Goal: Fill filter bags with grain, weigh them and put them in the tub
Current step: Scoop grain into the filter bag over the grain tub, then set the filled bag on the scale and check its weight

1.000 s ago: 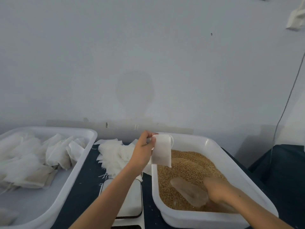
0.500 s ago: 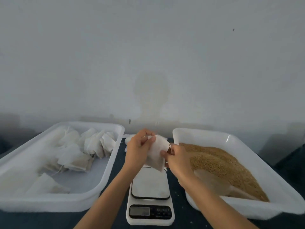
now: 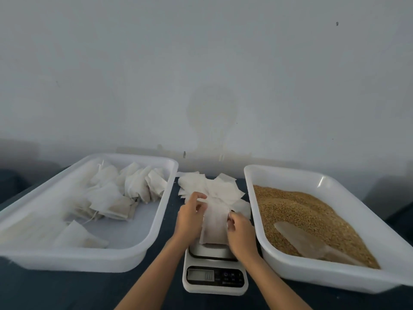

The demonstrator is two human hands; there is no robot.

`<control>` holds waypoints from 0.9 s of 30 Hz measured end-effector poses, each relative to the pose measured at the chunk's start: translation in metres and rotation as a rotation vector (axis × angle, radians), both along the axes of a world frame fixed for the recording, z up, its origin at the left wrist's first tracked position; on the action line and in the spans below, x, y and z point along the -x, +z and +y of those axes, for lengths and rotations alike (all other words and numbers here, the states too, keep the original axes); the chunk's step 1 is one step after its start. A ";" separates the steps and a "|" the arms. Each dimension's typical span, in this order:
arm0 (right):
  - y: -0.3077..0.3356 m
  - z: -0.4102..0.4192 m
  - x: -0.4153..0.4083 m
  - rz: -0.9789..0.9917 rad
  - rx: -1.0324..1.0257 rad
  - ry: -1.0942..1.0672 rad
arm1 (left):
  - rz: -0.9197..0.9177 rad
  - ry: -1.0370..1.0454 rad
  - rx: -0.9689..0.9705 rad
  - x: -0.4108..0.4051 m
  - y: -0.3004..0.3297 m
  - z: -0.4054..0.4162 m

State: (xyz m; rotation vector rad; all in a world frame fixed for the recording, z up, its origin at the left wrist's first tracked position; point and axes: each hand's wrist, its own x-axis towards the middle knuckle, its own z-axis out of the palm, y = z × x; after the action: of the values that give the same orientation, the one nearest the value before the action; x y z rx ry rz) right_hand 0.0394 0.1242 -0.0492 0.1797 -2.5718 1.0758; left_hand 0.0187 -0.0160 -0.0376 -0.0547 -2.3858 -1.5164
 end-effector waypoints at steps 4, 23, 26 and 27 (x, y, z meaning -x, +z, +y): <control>0.005 0.007 -0.003 -0.064 0.303 0.034 | 0.089 0.099 -0.012 0.002 -0.007 -0.016; -0.028 0.019 0.003 -0.110 0.586 0.063 | 0.129 0.221 -0.128 -0.029 -0.038 -0.032; -0.028 0.019 0.003 -0.116 0.583 0.070 | 0.141 0.214 -0.099 -0.029 -0.038 -0.032; -0.028 0.019 0.003 -0.118 0.577 0.075 | 0.142 0.210 -0.087 -0.029 -0.038 -0.032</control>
State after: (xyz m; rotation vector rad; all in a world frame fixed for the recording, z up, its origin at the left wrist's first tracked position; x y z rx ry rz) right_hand 0.0359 0.1437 -0.0772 0.0664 -2.2456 1.8456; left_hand 0.0472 -0.0480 -0.0758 0.1018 -2.1389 -1.4642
